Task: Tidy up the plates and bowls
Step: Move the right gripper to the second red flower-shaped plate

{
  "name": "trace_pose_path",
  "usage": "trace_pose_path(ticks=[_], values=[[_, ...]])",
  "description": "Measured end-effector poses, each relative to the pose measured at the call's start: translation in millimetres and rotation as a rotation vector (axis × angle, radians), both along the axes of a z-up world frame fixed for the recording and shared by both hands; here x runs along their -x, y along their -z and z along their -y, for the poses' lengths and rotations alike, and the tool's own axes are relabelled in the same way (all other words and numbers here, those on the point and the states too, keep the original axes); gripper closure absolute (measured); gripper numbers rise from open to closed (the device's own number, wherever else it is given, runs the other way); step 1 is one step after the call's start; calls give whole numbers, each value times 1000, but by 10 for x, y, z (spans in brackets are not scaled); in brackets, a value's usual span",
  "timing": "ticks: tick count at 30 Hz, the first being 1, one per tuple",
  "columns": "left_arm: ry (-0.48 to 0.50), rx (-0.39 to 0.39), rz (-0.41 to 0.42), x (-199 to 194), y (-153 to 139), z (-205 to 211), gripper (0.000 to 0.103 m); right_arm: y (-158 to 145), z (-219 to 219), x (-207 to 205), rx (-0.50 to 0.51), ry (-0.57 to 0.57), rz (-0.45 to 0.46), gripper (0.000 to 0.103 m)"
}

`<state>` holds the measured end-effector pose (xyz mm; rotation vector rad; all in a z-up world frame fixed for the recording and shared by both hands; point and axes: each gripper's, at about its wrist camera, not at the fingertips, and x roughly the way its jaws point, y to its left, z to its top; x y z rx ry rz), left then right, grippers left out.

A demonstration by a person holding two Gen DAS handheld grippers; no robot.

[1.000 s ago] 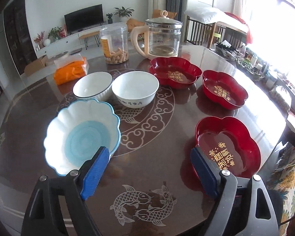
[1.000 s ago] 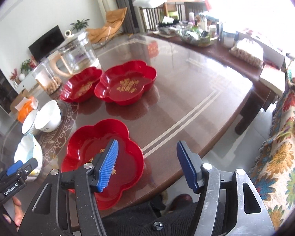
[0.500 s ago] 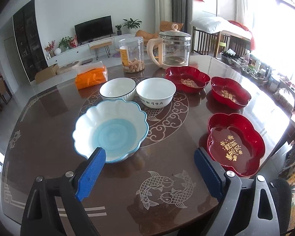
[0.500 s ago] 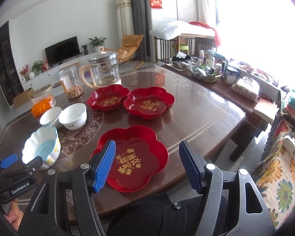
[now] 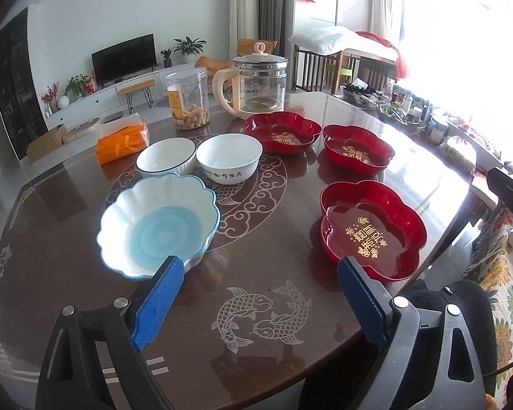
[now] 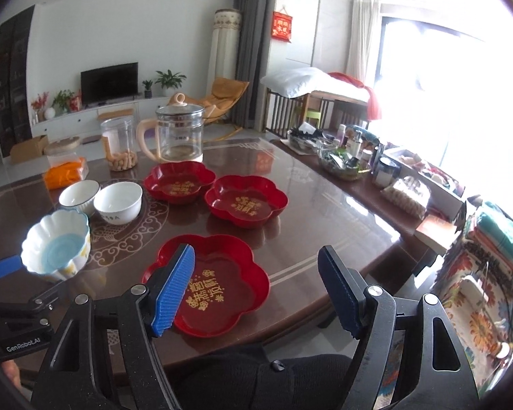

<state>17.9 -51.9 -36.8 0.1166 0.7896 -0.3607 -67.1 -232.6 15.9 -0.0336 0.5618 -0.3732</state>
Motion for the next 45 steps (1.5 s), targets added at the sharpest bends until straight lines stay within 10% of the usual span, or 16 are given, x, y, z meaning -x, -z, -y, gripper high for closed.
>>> trace_pose_path(ticks=[7, 20, 31, 36, 45], values=[[-25, 96, -19, -168, -189, -109, 12, -86, 175, 78, -267, -264, 187, 25], [59, 50, -202, -877, -266, -30, 12, 92, 623, -772, -759, -300, -314, 25], [21, 71, -192, -1461, -419, -79, 12, -456, 255, -1341, -619, -440, -267, 25], [-4, 38, -144, -1893, -406, 44, 12, -444, 319, -1876, -829, -509, -272, 25], [-71, 40, -256, -3003, -72, 244, 12, -25, 706, -3080, -918, -375, -328, 25]])
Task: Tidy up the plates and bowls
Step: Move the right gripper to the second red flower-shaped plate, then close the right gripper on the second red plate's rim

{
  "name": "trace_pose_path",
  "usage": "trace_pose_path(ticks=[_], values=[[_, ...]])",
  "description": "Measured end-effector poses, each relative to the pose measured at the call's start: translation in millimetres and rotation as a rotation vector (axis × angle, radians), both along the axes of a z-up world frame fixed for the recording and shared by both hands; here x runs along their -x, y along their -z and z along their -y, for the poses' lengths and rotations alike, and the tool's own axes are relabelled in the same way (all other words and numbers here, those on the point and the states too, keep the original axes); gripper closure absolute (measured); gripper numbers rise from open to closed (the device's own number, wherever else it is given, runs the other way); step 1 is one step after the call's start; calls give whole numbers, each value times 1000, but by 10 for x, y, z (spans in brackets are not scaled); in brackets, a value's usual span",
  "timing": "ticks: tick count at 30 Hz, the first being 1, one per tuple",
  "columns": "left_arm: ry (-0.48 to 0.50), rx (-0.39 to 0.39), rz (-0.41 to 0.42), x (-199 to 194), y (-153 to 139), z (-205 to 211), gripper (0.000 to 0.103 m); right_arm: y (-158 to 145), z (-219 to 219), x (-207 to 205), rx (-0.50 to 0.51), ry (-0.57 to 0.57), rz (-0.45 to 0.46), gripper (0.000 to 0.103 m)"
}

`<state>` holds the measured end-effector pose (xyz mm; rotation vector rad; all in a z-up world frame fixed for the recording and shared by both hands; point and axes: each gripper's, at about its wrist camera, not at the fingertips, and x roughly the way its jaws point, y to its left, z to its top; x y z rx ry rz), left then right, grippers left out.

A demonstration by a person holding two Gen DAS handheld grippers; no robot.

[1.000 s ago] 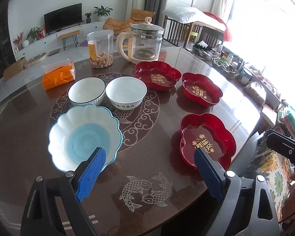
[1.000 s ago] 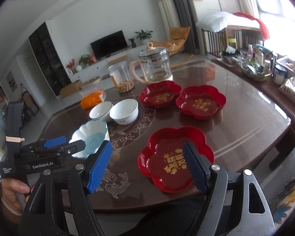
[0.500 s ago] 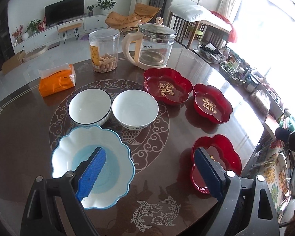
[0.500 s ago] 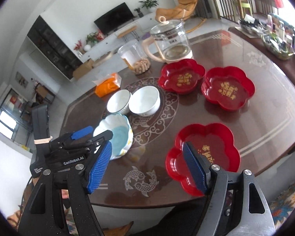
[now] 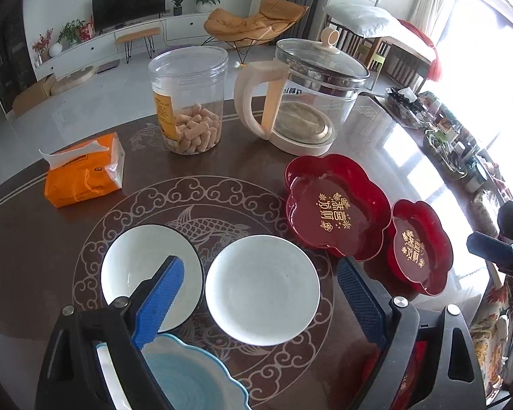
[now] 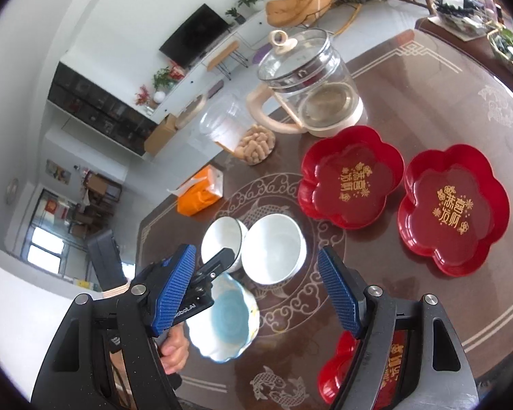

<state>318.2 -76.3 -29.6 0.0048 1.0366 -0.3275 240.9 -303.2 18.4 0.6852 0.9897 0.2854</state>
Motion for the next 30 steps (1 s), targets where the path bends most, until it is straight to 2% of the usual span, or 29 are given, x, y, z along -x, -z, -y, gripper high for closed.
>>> trace_pose_path(ticks=[4, 9, 16, 21, 25, 29, 30], values=[[22, -59, -8, -283, 120, 188, 12, 336, 238, -399, -52, 64, -60, 25], [41, -108, -34, -544, 327, 404, 13, 584, 415, -795, 63, 106, -105, 26], [18, -98, -99, -789, 653, 574, 19, 843, 599, -1161, 210, 140, -130, 26], [25, -96, -127, -887, 777, 671, 24, 1030, 643, -1272, 288, 100, -158, 26], [38, -120, -137, -934, 852, 773, 30, 1114, 612, -1326, 352, 57, -162, 26], [27, -115, -169, -972, 924, 815, 45, 1174, 556, -1386, 413, 24, -167, 27], [27, -117, -176, -979, 939, 825, 48, 1195, 545, -1405, 426, 18, -171, 31]])
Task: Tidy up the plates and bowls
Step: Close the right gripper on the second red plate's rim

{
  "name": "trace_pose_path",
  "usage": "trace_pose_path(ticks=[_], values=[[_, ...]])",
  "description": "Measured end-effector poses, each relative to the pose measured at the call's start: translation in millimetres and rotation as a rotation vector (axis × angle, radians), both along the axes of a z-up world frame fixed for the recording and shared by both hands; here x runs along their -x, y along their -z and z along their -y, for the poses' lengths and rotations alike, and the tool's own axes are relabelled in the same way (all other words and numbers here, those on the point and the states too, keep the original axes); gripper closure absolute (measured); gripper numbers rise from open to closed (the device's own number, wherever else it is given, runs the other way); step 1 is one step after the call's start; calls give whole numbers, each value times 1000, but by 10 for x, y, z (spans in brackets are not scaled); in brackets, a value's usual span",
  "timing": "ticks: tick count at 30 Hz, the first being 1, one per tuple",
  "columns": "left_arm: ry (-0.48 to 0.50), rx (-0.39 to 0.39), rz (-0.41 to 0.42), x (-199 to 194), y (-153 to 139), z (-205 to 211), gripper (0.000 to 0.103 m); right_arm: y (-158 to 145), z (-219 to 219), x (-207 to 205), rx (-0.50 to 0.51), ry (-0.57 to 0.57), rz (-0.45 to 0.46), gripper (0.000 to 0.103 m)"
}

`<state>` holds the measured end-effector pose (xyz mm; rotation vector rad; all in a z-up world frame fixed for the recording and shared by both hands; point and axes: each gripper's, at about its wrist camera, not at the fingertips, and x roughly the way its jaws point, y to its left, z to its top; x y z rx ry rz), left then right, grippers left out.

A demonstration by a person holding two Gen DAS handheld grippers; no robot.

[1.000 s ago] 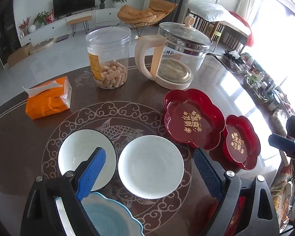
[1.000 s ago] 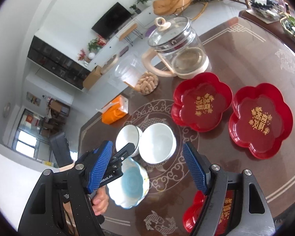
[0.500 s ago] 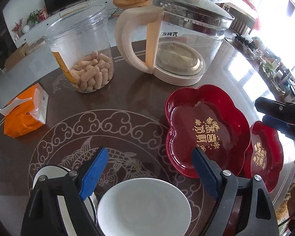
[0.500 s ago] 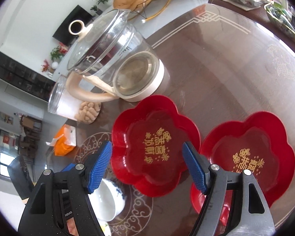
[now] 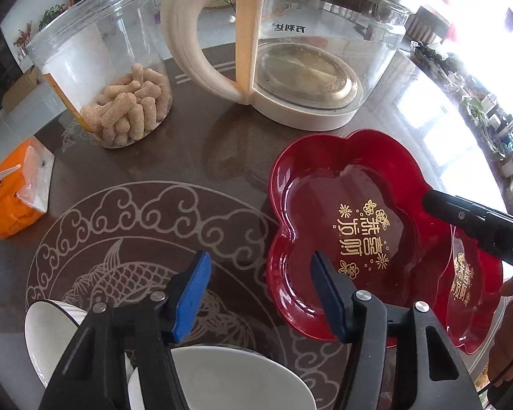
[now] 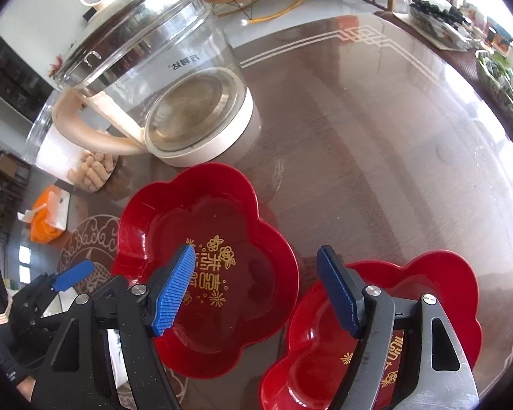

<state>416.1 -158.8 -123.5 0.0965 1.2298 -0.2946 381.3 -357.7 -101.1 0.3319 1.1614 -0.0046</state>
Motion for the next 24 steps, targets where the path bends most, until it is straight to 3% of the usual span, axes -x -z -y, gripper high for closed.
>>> trace_pose_path(ticks=[3, 6, 8, 10, 13, 24], values=[[5, -20, -12, -17, 36, 53, 58, 80, -40, -44, 25, -23, -32, 52], [9, -40, -27, -8, 73, 108, 67, 115, -62, -47, 55, -35, -35, 57], [5, -47, -44, -12, 112, 124, 81, 127, -51, -40, 76, -27, -37, 64], [-5, -70, -32, -4, 117, 136, 85, 135, -34, -29, 92, -18, -45, 92], [-18, -38, -36, 10, 82, 89, 87, 125, -8, 2, 75, -8, -42, 93], [11, -6, 70, 288, -401, 26, 88, -226, 48, 291, 10, 29, 38, 93]])
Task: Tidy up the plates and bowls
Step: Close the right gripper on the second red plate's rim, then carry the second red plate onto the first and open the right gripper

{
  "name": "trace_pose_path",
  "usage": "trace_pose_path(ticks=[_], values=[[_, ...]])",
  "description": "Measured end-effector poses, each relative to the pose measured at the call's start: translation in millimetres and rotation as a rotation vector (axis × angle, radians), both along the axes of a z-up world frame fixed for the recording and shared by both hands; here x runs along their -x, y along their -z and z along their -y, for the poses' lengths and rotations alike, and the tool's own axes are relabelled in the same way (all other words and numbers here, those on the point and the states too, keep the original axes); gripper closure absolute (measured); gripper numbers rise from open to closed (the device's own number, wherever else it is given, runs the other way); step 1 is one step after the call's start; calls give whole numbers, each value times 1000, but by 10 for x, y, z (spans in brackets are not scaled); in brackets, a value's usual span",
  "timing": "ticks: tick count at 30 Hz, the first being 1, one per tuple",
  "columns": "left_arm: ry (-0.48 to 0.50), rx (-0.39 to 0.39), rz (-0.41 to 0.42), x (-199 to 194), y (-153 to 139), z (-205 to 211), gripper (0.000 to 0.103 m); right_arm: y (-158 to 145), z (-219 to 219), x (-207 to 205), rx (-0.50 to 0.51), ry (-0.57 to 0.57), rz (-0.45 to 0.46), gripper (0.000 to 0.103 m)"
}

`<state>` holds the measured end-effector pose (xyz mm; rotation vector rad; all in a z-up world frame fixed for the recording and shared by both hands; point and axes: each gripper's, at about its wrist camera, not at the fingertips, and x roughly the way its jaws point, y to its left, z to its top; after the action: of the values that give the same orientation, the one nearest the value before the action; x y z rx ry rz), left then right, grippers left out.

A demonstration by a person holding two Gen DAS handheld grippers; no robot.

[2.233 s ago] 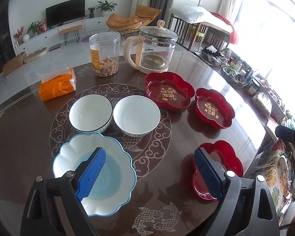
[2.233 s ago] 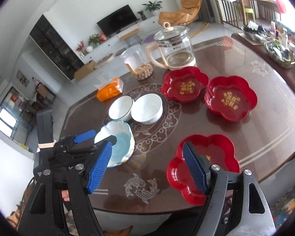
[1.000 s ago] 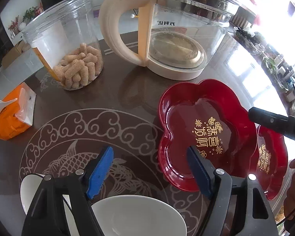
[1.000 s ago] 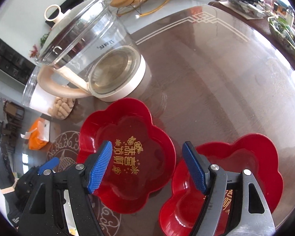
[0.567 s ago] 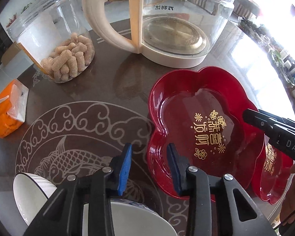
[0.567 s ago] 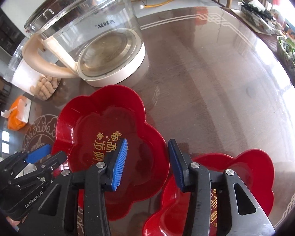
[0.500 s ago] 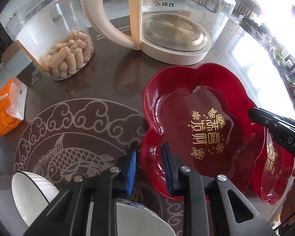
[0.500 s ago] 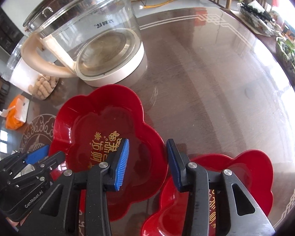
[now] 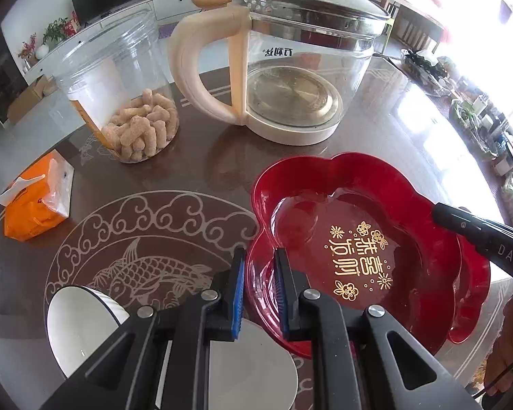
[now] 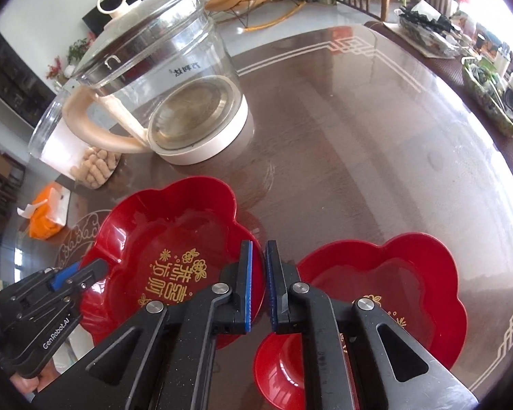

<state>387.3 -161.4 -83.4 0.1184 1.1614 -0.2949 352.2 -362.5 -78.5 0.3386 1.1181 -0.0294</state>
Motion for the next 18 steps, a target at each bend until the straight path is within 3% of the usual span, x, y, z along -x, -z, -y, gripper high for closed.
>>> trace_pose_path(ticks=[8, 18], values=[[15, 23, 21, 371, -202, -77, 88, -179, -64, 364, 20, -22, 1, 93], [62, 65, 119, 1128, -618, -56, 87, -585, -8, 1090, 20, -1, 63, 93]])
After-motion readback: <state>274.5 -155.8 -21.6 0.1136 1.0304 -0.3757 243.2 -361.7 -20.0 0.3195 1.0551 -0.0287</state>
